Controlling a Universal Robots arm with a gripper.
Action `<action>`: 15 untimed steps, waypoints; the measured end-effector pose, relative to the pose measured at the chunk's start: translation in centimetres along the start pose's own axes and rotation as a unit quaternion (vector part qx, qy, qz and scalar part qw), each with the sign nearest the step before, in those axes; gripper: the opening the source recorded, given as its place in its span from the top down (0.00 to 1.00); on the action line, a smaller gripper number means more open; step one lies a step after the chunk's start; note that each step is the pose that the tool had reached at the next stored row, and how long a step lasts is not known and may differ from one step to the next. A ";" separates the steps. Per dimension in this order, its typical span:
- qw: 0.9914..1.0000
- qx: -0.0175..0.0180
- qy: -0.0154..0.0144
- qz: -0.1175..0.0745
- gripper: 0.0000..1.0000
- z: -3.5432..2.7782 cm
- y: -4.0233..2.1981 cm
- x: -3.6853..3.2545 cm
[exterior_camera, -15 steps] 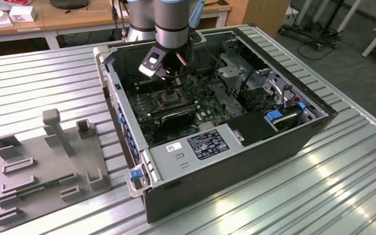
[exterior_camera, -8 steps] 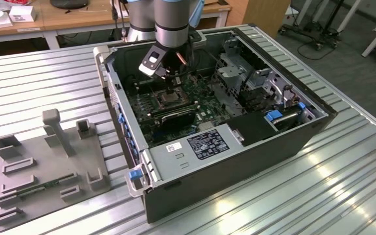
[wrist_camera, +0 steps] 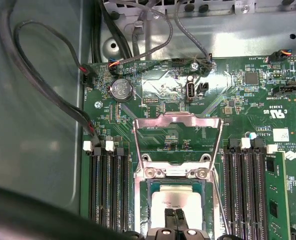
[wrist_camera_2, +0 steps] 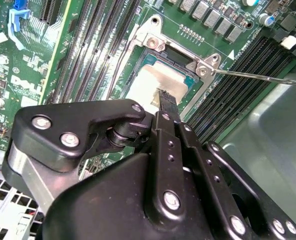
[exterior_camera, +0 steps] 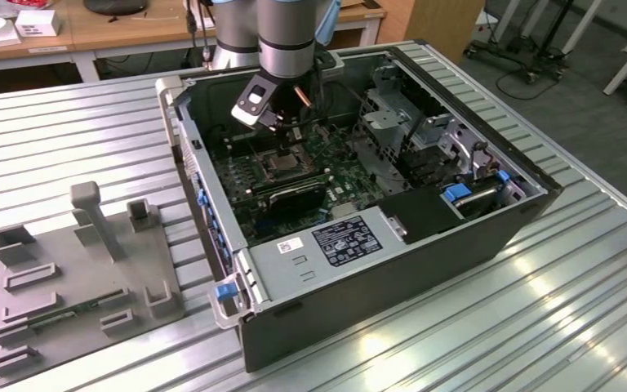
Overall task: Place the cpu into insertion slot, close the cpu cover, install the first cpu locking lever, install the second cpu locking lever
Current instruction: 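Close the cpu cover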
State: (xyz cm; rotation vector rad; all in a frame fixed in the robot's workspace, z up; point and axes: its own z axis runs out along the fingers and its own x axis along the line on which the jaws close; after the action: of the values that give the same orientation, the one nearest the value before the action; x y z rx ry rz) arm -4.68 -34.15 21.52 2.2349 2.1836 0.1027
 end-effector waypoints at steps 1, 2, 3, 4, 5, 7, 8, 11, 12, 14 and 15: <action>1.000 0.000 0.000 0.000 0.89 -0.06 0.00 -0.01; 1.000 0.000 0.000 0.000 0.89 -0.11 0.00 0.00; 1.000 0.000 0.000 0.000 0.89 -0.16 0.01 0.00; 1.000 0.000 0.000 0.000 0.89 -0.25 0.01 0.01; 1.000 0.000 0.000 0.000 0.89 -0.33 0.02 0.01; 1.000 0.000 0.000 0.000 0.89 -0.45 0.03 0.02; 1.000 0.000 0.000 0.000 0.89 -0.44 0.03 0.02; 1.000 0.000 0.000 0.000 0.89 -0.79 0.05 0.03; 1.000 0.000 0.000 0.000 0.89 -0.80 0.05 0.03; 1.000 0.000 0.000 0.000 0.89 -0.83 0.05 0.03; 1.000 0.000 0.000 0.000 0.89 -0.85 0.05 0.03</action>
State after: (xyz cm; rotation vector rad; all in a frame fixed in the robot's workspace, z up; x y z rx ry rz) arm -4.69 -34.15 22.37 2.2348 2.1836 0.1026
